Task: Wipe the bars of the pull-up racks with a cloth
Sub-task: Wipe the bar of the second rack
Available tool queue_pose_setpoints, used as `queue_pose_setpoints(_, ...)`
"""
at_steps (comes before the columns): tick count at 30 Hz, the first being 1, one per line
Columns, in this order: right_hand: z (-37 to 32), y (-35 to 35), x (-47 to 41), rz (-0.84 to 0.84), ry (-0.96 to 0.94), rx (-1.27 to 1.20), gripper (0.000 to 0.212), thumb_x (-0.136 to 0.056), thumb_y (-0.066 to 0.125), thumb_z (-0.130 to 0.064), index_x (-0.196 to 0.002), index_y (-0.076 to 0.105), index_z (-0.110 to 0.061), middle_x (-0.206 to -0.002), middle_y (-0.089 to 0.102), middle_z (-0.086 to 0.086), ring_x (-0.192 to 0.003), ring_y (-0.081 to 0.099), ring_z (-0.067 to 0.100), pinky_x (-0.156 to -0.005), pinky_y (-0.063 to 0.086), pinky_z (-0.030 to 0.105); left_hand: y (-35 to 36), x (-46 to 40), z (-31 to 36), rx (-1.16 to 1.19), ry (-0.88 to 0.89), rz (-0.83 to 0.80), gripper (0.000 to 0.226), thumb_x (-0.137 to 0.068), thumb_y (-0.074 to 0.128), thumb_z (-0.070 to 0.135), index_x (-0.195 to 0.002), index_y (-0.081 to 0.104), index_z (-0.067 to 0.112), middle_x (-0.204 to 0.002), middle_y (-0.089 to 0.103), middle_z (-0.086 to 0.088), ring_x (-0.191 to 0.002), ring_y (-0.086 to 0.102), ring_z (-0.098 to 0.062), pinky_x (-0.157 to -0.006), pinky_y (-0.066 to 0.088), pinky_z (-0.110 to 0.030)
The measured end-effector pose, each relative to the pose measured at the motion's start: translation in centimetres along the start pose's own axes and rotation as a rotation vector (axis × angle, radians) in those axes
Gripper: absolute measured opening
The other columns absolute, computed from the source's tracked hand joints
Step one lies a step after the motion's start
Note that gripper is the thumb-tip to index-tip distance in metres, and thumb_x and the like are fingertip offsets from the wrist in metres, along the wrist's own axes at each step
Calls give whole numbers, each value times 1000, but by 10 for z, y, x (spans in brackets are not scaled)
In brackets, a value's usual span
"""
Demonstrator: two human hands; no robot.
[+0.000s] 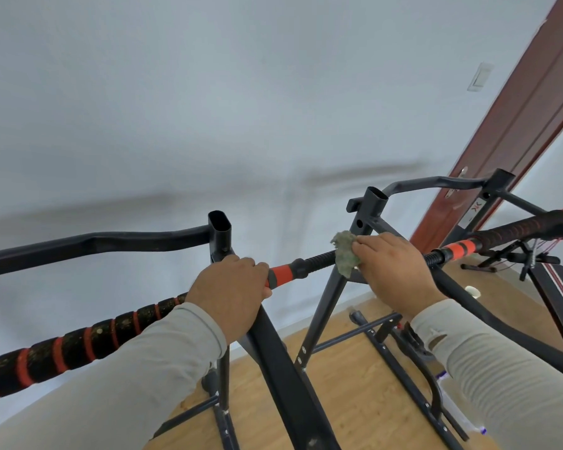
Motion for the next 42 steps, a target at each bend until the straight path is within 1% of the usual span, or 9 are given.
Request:
queue_pose_setpoints(3,-12,-8,-3,9,-36,-33,31,-71,89,-10,-99,75,-12,-95,76,4,-81,70,29,-74,59,43,-1,0,1,-5,1,2,26,-105,44,39,-124,46,22,-108,58,2,-101,59,-20,-90,55,-36)
queue_pose_setpoints(8,-62,-6,-14,17,-296,-139,38,-79,84,-15,-115,74,-11,-120,75,5,-104,72,26,-89,59,47,-1,-1,0,2,-30,-29,28,-104,47,40,-127,46,24,-111,62,2,-103,61,-19,-94,56,-37)
queue_pose_setpoints(14,1,-9,-27,-340,-51,-83,12,-95,61,-23,-106,65,-26,-90,71,-7,-87,65,20,-76,55,39,-1,-1,1,-33,-8,-19,26,-105,44,37,-125,46,21,-108,59,1,-100,59,-20,-89,56,-36)
queue_pose_setpoints(17,1,-19,-37,-371,-9,-9,10,-98,54,-24,-95,59,-31,-79,63,-9,-76,58,17,-68,54,35,-1,-1,0,-22,-20,-21,27,-106,43,39,-126,46,21,-109,59,0,-100,59,-20,-88,56,-36)
queue_pose_setpoints(22,-73,-41,-43,-427,7,-528,21,-102,48,-29,-88,63,-25,-78,64,-6,-77,59,14,-74,53,38,-6,4,-4,12,-12,-24,32,-104,46,42,-129,47,23,-110,62,2,-101,59,-22,-89,53,-39)
queue_pose_setpoints(26,-92,-55,-44,-373,43,-693,27,-105,47,-28,-123,68,-28,-105,71,-10,-96,61,9,-87,51,27,-28,31,-28,144,-52,6,59,-98,45,57,-149,34,30,-139,56,8,-124,53,-21,-108,42,-41)
queue_pose_setpoints(30,-91,-55,-44,-341,-20,-558,26,-104,48,-27,-118,68,-20,-104,71,-5,-100,60,16,-90,49,34,-43,76,-74,125,-207,-41,67,-96,42,64,-155,26,35,-156,38,16,-140,39,-13,-116,33,-33)
queue_pose_setpoints(36,-117,-41,-36,-359,-149,-472,44,-102,32,-40,-129,63,-25,-119,71,-9,-109,63,17,-95,51,38,-35,120,-94,73,-268,-118,70,-85,46,78,-145,32,44,-141,45,25,-124,48,-4,-107,39,-26)
queue_pose_setpoints(42,-152,-38,-34,-291,-138,-569,47,-100,31,-44,-127,63,-24,-120,71,-6,-110,63,17,-99,52,39,-27,126,-91,73,-225,-86,27,-95,49,57,-118,49,43,-103,55,19,-91,54,-5,-84,42,-19)
Point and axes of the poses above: each hand's wrist, its own x-axis away from the middle knuckle, its own y-axis out of the palm, z = x × y, the point moved 4 cm from there along -x, towards the middle knuckle
